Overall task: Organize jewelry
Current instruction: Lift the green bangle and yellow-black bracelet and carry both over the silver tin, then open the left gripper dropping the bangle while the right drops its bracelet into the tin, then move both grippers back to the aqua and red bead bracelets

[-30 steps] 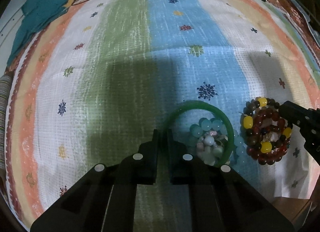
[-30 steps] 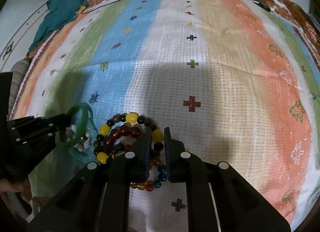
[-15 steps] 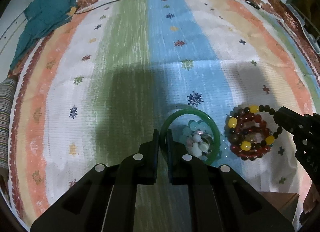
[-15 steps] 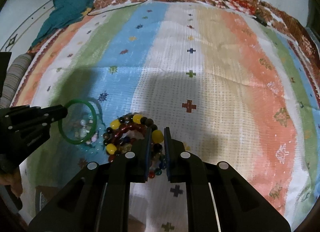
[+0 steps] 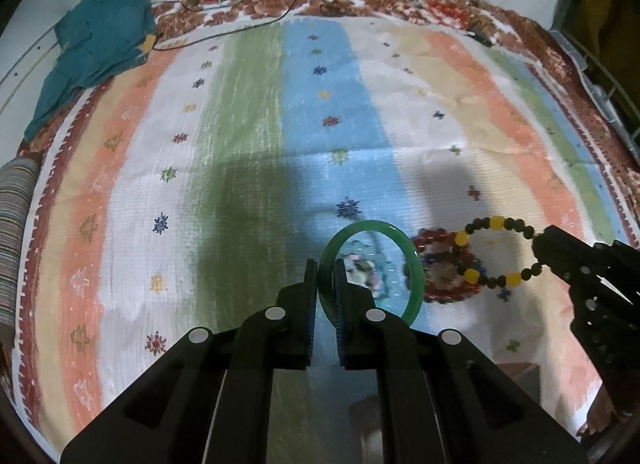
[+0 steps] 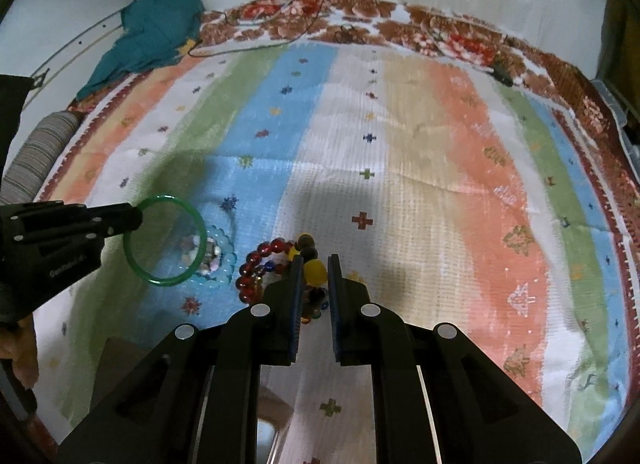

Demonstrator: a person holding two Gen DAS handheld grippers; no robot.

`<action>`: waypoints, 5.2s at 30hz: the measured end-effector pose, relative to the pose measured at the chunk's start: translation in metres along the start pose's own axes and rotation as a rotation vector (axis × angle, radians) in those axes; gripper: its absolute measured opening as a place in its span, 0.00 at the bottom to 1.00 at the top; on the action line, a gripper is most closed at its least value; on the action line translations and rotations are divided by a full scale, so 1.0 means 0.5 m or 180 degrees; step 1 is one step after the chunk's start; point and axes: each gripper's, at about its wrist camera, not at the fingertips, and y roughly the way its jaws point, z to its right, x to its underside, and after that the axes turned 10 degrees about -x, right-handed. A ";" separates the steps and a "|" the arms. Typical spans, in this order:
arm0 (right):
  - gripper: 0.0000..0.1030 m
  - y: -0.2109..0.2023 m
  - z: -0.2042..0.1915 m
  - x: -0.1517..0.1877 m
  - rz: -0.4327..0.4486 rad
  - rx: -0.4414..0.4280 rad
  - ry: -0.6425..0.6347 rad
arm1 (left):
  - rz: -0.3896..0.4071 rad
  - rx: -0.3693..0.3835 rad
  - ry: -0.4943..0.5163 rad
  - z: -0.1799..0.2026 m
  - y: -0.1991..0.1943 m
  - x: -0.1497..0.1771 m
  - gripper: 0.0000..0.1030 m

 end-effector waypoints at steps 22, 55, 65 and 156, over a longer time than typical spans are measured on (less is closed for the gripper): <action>0.12 -0.146 -0.036 0.034 0.0454 -0.0022 -0.0083 | 0.0318 0.0209 0.0012 0.017 -0.137 0.061 0.08; 0.12 -0.248 -0.131 0.169 0.0536 -0.0370 -0.0240 | 0.0185 0.0429 0.0078 0.037 -0.204 0.193 0.09; 0.51 -0.220 -0.091 0.165 0.0426 -0.0185 -0.0044 | 0.0109 0.0172 -0.0062 0.015 -0.184 0.184 0.46; 0.87 0.122 0.044 0.001 -0.0391 0.0043 0.0163 | -0.0630 -0.0170 -0.0215 -0.039 0.160 0.023 0.73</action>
